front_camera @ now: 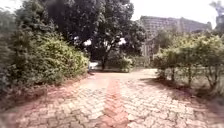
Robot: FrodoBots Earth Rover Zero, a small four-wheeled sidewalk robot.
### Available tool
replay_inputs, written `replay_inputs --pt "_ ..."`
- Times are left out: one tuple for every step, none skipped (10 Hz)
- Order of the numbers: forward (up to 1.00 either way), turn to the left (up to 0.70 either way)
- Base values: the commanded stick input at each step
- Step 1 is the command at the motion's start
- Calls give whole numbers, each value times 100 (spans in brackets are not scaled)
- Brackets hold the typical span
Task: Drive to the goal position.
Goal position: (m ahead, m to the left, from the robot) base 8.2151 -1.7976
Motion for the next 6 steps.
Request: replay_inputs --pt "70 -35" --pt "70 -35" --pt "70 -35" --pt "70 0" --pt "70 0" --pt "70 0"
